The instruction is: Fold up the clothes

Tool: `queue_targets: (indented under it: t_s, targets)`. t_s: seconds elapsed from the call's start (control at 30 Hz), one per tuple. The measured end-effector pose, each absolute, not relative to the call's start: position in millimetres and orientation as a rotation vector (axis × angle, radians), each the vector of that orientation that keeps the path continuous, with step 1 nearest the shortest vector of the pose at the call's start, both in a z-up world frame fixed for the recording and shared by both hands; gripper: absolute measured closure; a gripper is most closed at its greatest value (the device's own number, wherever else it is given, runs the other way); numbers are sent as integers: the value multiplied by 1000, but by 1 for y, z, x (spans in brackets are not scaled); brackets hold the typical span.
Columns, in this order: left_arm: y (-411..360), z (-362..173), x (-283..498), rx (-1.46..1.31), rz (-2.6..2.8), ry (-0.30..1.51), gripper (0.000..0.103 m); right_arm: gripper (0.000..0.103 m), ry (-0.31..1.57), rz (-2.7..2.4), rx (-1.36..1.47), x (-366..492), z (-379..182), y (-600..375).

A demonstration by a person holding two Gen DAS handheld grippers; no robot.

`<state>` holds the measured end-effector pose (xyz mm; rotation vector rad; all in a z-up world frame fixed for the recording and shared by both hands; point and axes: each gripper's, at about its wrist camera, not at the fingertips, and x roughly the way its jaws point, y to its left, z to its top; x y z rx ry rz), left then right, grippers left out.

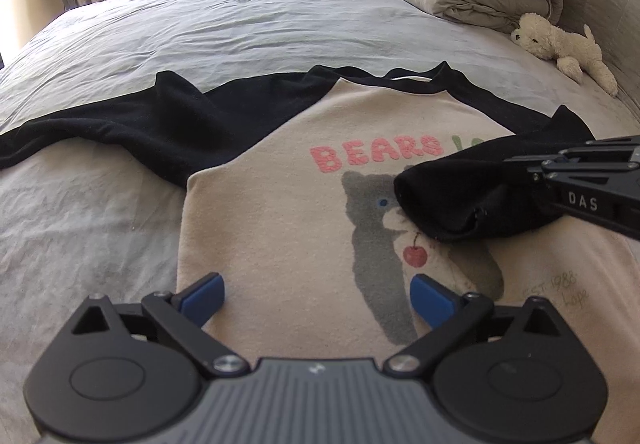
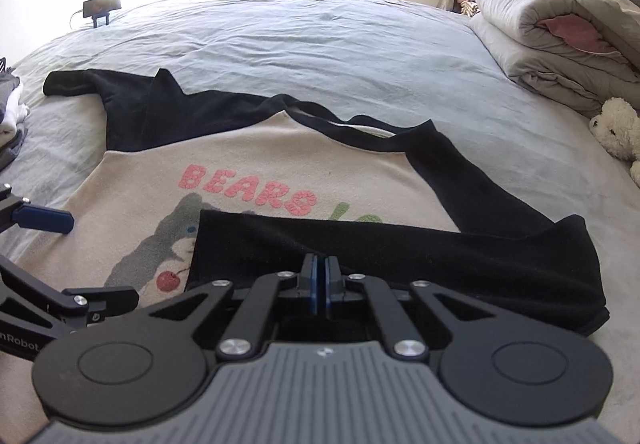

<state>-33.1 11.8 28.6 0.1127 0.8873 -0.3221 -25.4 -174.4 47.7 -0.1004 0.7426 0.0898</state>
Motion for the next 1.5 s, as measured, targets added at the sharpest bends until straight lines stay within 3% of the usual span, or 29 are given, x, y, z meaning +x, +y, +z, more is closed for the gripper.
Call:
queue_targets:
  t_s: [0.13,0.43,0.5,0.6,0.73,0.83,1.13,1.2,1.23,1.27,1.5]
  targets:
    - [12,30,-33,114,-329,886,3,102,670,8,-41,-28,73,-203]
    - [14,29,-32,88,-328,892,3,101,470,-379,200,-59,130,-364]
    - [12,29,-32,76,-329,891,3,88,509,-320,181,-58,120,-361]
    - [9,28,-33,81,-327,887,3,86,640,-70,100,-41,99,-314]
    - [12,28,-33,78,-323,882,3,60,694,166,-95,-34,78,-234]
    - [15,29,-32,71,-316,882,3,52,694,297,-175,-37,69,-195]
    - [16,32,-34,67,-325,880,3,52,758,430,-127,-32,46,-150]
    - [18,33,-34,61,-320,881,3,63,811,413,-149,-30,36,-145]
    - [19,33,-33,57,-317,883,3,89,831,408,-153,-29,33,-144]
    - [20,33,-33,52,-316,884,3,96,842,394,-155,-29,30,-143]
    - [26,42,-35,-29,-358,859,4,96,696,426,106,-40,72,-174]
